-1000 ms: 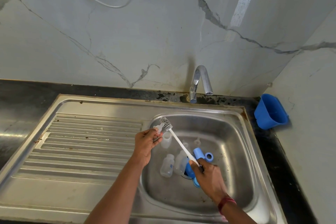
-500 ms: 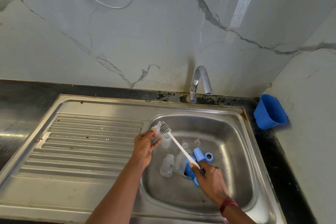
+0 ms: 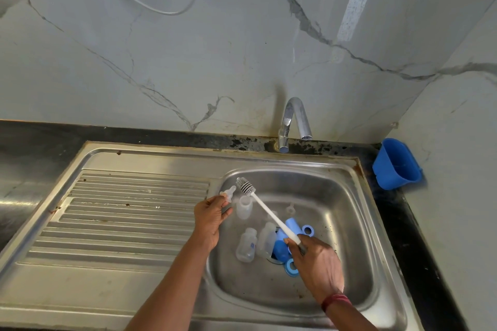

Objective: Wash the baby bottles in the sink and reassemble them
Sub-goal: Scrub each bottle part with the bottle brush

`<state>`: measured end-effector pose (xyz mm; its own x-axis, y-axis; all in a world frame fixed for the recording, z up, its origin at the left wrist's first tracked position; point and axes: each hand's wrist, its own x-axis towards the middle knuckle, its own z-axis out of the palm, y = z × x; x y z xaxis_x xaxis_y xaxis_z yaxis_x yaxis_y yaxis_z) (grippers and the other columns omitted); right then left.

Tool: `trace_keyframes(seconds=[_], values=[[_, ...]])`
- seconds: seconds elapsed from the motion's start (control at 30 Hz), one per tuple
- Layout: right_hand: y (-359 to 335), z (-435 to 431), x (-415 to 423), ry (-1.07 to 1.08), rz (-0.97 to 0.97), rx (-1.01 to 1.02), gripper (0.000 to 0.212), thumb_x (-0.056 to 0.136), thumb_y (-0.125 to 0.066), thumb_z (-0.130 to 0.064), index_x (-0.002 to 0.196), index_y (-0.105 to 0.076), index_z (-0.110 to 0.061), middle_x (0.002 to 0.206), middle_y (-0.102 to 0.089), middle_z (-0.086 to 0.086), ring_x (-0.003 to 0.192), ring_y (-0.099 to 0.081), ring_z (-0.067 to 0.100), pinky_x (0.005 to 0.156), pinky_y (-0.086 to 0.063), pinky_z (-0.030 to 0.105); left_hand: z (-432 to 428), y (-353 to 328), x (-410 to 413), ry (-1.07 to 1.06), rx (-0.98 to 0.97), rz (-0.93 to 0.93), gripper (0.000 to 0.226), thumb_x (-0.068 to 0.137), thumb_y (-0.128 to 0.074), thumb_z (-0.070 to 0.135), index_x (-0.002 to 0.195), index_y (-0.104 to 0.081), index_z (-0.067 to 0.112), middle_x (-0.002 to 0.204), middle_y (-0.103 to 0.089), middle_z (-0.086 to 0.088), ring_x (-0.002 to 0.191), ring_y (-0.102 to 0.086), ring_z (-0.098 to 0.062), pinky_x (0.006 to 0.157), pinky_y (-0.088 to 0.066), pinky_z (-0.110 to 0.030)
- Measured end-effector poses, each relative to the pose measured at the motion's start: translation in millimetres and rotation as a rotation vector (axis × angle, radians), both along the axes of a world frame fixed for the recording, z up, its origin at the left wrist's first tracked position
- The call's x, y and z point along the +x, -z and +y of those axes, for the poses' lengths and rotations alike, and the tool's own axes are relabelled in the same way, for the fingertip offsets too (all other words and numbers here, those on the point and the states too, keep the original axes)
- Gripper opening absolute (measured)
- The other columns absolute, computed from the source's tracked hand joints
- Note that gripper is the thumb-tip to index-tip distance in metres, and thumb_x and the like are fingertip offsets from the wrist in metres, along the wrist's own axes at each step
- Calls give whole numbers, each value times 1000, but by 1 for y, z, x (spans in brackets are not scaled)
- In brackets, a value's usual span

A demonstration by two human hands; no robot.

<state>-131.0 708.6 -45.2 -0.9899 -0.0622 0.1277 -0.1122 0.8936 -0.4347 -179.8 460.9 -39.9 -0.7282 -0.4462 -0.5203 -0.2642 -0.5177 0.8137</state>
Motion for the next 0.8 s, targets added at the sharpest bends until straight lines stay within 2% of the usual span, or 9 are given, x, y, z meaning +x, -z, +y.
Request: trace_keyframes(seconds=[0.1,0.17,0.3,0.43,0.5,0.57,0.63,0.7,0.8], values=[[2,-1,1,-79,6,7,32,84,-75,-41,62,-58,-25,48,-44,-12,37,-34,1,41,-17,8,3,-4,2,2,32,25,10,92,-66,6,83,-68,2,83,-71,-9,80,-70,-16,78,-60,-34],[3,-2,4,-101,15,60,29,80,-79,-41,64,-61,-24,48,-45,-11,36,-35,2,40,-18,7,5,-6,2,-16,35,28,10,92,-66,5,82,-67,2,84,-70,-9,83,-69,-17,78,-59,-34],[5,-5,13,-106,112,175,21,75,-82,-38,74,-69,-21,57,-59,-4,39,-54,15,31,-39,27,7,-8,5,-24,89,30,12,92,-65,4,80,-65,1,81,-65,-12,85,-67,-24,73,-61,-32],[4,-4,21,-99,203,234,40,88,-47,-47,80,-72,-16,59,-58,-1,43,-54,20,31,-40,31,8,-8,10,-21,95,14,10,92,-65,4,82,-66,2,78,-64,-11,80,-67,-20,78,-60,-34],[6,-1,23,-102,235,264,44,89,-42,-46,81,-71,-14,60,-56,0,45,-53,20,32,-40,32,9,-9,13,-14,104,11,7,91,-66,5,84,-66,3,78,-64,-10,79,-66,-18,81,-58,-36],[6,2,23,-101,208,295,39,88,-47,-44,82,-72,-15,62,-58,0,47,-53,20,33,-42,32,10,-11,15,-11,124,3,5,91,-66,6,87,-67,4,78,-66,-8,79,-65,-18,84,-56,-37],[4,1,23,-84,135,279,21,83,-69,-37,78,-73,-17,62,-59,-1,47,-54,20,33,-42,31,11,-12,16,-13,141,-10,4,91,-67,9,91,-67,4,78,-66,-6,79,-64,-16,83,-56,-37],[2,0,24,-44,62,194,20,69,-88,-30,73,-72,-19,60,-59,-3,46,-55,20,33,-39,28,11,-14,17,-26,144,-39,11,89,-70,12,98,-67,5,78,-66,-4,77,-64,-12,79,-55,-34],[1,3,25,7,-3,90,19,70,-87,-34,74,-72,-23,58,-59,-4,43,-55,20,36,-36,26,12,-16,20,-45,147,-66,11,87,-73,17,94,-67,11,81,-66,-1,80,-62,-10,78,-53,-33]])
